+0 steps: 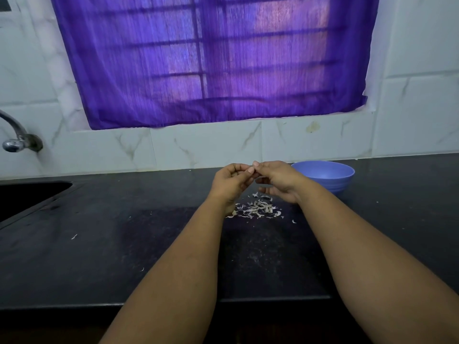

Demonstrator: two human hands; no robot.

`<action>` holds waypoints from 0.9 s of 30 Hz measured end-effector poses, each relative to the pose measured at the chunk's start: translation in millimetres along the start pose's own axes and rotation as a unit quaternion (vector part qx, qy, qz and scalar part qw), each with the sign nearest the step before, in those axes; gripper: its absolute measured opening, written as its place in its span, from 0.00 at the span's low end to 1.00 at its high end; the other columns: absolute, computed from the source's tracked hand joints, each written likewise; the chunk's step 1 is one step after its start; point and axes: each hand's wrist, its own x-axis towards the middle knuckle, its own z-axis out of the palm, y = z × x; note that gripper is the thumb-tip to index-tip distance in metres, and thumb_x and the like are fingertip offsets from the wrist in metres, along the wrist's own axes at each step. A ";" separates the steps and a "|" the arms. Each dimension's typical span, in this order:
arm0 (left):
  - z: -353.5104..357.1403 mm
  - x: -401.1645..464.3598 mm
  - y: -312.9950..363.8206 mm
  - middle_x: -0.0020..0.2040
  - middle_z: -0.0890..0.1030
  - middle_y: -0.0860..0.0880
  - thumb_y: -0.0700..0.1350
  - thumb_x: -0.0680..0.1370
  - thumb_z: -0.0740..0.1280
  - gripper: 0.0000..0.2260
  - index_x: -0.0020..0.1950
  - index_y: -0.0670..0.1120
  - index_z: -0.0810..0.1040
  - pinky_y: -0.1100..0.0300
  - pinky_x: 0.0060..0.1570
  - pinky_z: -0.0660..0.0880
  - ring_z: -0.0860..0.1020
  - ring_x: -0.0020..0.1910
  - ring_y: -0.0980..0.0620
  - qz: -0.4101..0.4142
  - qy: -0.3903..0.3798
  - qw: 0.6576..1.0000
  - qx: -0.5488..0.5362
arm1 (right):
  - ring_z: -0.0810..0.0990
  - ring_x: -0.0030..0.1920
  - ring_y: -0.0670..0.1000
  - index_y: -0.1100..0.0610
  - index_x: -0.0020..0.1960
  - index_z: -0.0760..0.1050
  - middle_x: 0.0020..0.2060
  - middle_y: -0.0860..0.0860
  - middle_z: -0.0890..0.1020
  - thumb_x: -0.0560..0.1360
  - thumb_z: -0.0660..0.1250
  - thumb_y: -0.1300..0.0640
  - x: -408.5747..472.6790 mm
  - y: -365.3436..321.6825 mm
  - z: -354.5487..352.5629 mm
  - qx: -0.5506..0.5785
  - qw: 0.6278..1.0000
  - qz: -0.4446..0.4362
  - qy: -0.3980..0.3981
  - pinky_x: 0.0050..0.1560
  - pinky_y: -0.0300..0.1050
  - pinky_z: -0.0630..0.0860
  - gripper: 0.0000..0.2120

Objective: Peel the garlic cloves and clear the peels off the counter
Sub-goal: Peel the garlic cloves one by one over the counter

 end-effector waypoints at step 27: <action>-2.3 -0.7 -1.3 0.37 0.79 0.48 0.39 0.74 0.72 0.04 0.41 0.44 0.78 0.67 0.33 0.72 0.75 0.35 0.56 0.057 0.061 0.980 0.179 | 0.78 0.38 0.45 0.60 0.42 0.75 0.37 0.52 0.80 0.78 0.65 0.60 2.0 4.5 5.2 0.059 0.996 -0.056 0.043 0.40 0.35 0.76 0.06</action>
